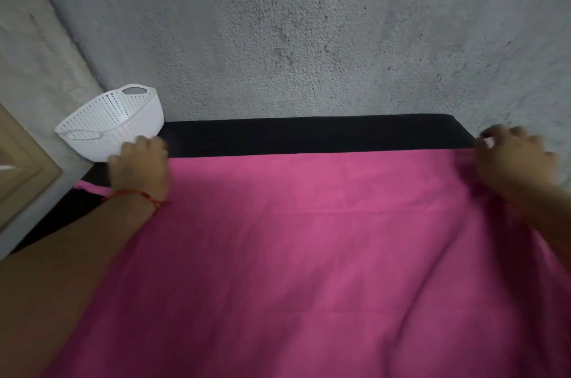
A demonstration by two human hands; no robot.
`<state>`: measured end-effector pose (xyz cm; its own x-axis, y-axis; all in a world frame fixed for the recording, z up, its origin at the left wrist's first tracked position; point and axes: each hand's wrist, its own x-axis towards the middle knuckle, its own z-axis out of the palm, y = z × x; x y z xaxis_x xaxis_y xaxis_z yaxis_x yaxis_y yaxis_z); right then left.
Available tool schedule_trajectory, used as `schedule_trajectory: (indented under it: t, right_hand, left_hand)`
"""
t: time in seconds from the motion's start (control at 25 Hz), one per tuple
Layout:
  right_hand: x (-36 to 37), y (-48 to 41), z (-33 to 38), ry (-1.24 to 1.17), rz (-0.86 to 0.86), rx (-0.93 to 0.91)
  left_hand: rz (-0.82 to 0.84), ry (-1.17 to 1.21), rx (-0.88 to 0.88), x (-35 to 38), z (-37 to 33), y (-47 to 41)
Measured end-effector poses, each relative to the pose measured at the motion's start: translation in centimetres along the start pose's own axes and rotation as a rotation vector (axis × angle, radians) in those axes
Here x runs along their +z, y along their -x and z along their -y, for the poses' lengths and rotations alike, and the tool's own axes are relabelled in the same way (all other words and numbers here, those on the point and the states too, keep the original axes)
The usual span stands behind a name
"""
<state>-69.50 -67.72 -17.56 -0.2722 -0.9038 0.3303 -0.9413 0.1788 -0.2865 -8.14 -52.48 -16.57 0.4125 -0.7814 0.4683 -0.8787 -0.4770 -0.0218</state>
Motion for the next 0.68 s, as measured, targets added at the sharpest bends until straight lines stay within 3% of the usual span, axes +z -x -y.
schedule_trajectory:
  t: [0.08, 0.16, 0.28, 0.4, 0.52, 0.68]
  right_hand:
    - [-1.6, 4.1, 4.5, -0.067, 0.085, -0.291]
    - [-2.3, 9.2, 8.5, -0.09, 0.276, -0.604]
    - [-3.1, 15.9, 10.0, 0.004, 0.435, -0.782]
    - [-4.2, 16.1, 5.2, 0.018, 0.453, -0.658]
    - [-5.2, 12.8, -1.5, 0.064, 0.456, -0.391]
    - [-8.0, 14.2, -6.8, 0.048, 0.355, -0.086]
  left_hand:
    - [0.087, 0.197, 0.207, -2.3, -5.3, 3.6]
    - [0.291, 0.382, 0.365, -3.8, -10.6, 8.6]
    - [0.463, 0.27, 0.416, -4.2, -13.6, 12.1]
    - [0.541, 0.233, 0.354, -4.4, -12.8, 11.1]
    - [0.602, 0.178, 0.352, -4.5, -13.2, 11.2]
    - [0.673, 0.135, 0.203, -6.3, -15.8, 11.9]
